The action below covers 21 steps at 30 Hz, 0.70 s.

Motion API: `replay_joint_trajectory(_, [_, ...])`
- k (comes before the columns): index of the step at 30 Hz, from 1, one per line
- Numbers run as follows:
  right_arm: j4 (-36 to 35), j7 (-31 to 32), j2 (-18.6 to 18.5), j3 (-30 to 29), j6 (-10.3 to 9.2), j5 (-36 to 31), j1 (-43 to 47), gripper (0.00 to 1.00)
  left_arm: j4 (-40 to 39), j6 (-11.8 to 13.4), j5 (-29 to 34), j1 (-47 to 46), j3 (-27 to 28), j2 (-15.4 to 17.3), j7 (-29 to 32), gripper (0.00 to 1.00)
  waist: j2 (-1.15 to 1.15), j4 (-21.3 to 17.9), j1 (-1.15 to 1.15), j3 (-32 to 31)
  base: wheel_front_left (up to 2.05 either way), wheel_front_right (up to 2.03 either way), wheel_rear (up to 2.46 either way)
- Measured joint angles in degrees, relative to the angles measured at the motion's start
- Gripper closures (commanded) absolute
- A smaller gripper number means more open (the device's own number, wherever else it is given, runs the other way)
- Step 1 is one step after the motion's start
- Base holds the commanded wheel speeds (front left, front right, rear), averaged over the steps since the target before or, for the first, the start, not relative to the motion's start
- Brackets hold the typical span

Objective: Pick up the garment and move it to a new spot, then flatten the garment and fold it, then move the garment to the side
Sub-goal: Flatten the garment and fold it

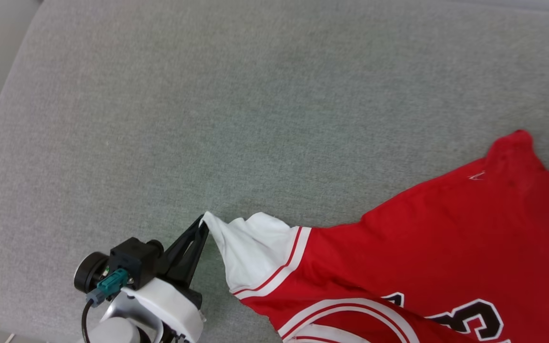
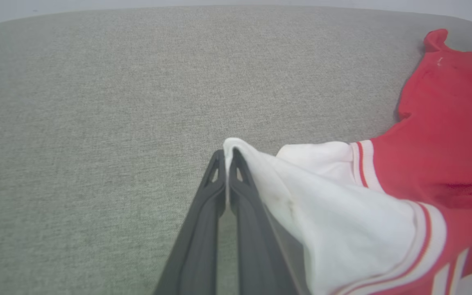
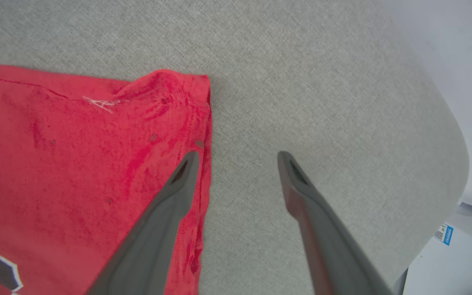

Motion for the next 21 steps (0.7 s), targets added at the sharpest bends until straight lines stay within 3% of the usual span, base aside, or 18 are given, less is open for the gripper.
replay_joint_trajectory(6, [8.88,-1.00,5.06,6.26,0.00,-3.01,-6.14,0.00,0.54,-0.62,1.07,-2.61,-0.21,-1.54,-0.47,1.00,0.00,1.98,0.00,4.18,0.00,0.00,0.00])
replay_joint_trajectory(14, [13.97,-5.00,4.79,12.06,-0.13,-1.61,-7.65,0.00,2.07,-1.16,1.40,-3.81,-0.26,-2.35,-0.75,1.00,0.00,3.12,0.00,6.49,0.00,0.00,0.00])
replay_joint_trajectory(15, [14.10,-5.46,4.43,12.76,-0.14,-1.26,-7.71,0.70,2.24,-1.31,1.38,-3.81,-0.25,-2.37,-0.88,1.00,0.00,3.07,0.00,6.32,0.00,0.00,0.00])
replay_joint_trajectory(16, [14.19,-6.12,4.25,13.29,-0.14,-0.97,-7.79,1.00,2.49,-1.31,1.34,-3.81,-0.20,-2.34,-0.89,1.00,0.00,2.97,0.00,6.13,0.00,0.00,0.00])
replay_joint_trajectory(21, [15.27,-10.46,5.09,14.54,0.00,1.25,-7.77,1.00,3.09,-1.29,1.13,-3.70,0.07,-1.86,-1.01,1.00,0.00,2.17,0.00,4.29,0.00,0.00,0.00])
